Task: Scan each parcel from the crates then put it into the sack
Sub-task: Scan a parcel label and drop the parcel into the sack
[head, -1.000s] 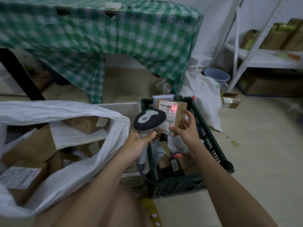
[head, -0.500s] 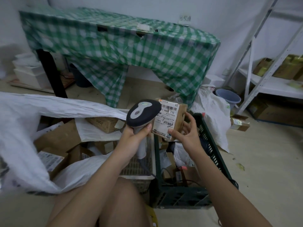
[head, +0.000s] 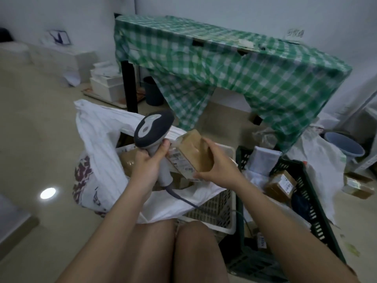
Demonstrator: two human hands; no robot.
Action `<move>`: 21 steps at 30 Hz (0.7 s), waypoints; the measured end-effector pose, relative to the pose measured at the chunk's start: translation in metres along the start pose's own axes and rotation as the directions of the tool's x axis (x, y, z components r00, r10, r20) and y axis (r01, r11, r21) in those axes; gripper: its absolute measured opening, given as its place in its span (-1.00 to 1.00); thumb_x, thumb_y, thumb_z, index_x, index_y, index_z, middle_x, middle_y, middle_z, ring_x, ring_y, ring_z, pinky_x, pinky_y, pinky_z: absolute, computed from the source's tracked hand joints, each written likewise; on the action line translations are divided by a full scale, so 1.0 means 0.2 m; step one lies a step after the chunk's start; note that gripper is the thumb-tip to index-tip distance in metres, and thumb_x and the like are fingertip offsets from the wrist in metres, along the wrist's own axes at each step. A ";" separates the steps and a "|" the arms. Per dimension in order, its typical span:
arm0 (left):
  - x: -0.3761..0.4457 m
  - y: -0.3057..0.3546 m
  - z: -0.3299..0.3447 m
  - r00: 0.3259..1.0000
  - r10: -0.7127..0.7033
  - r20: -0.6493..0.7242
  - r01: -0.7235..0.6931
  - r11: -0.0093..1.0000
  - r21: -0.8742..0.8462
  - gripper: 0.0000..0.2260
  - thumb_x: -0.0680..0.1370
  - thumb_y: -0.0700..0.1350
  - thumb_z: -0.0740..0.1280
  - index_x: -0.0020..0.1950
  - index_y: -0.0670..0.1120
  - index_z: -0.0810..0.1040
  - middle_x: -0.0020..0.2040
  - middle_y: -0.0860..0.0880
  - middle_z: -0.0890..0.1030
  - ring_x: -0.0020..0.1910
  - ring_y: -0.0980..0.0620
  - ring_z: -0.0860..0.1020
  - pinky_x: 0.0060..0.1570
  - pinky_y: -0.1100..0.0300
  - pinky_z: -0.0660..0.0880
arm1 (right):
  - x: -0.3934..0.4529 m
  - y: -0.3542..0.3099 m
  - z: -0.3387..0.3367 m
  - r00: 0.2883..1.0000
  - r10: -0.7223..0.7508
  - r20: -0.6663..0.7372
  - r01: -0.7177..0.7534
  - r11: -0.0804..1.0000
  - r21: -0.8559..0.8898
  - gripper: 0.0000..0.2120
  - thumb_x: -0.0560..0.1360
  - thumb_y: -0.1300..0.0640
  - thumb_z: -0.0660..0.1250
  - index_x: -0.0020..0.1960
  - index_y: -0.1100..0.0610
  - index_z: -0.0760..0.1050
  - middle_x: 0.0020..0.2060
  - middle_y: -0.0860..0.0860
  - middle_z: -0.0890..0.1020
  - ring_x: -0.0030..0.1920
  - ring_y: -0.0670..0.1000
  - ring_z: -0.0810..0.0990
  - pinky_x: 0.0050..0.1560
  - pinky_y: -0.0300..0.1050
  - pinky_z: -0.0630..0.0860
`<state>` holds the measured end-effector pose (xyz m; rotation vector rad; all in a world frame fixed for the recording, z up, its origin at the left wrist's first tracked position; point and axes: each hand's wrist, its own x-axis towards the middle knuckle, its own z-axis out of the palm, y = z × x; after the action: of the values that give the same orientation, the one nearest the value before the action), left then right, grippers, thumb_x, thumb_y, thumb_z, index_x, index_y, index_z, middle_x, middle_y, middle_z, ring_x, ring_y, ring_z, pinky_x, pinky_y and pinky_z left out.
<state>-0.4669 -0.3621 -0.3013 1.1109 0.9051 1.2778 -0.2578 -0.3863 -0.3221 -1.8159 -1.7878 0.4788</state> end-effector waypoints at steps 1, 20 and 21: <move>0.01 -0.01 -0.03 1.000 -0.010 -0.007 0.010 1.000 0.003 -0.94 0.55 -0.11 0.35 -0.04 -0.09 0.58 -0.25 0.07 0.62 -0.22 0.15 0.60 -0.17 0.25 0.50 | 0.05 -0.02 0.04 0.999 -0.042 0.035 0.046 0.990 -0.135 0.02 0.26 -0.12 0.57 0.53 -0.05 0.06 0.41 -0.09 0.32 0.34 -0.03 0.35 0.22 -0.07 0.42; 0.15 -0.15 -0.16 0.993 -0.098 -0.062 0.099 0.995 0.016 -0.94 0.55 -0.12 0.35 -0.13 -0.04 0.56 -0.31 0.11 0.61 -0.22 0.13 0.58 0.02 0.08 0.48 | 0.26 0.07 0.45 0.979 -0.068 0.191 0.095 0.986 -0.136 -0.19 0.33 -0.06 0.54 0.48 -0.04 0.24 0.44 0.07 0.16 0.40 0.12 0.23 0.35 0.03 0.35; 0.15 -0.14 -0.16 0.992 -0.102 -0.069 0.103 0.995 0.013 -0.93 0.55 -0.13 0.35 -0.14 -0.01 0.55 -0.31 0.12 0.61 -0.22 0.14 0.58 0.04 0.08 0.49 | 0.25 0.07 0.47 0.994 -0.085 0.074 0.093 0.989 -0.113 -0.25 0.31 -0.03 0.56 0.41 0.05 0.33 0.36 0.09 0.25 0.32 0.12 0.33 0.26 0.01 0.42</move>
<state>-0.4861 -0.3281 -0.3348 1.0257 1.0130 1.2321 -0.3009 -0.3244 -0.3994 -1.8071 -1.9715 0.4154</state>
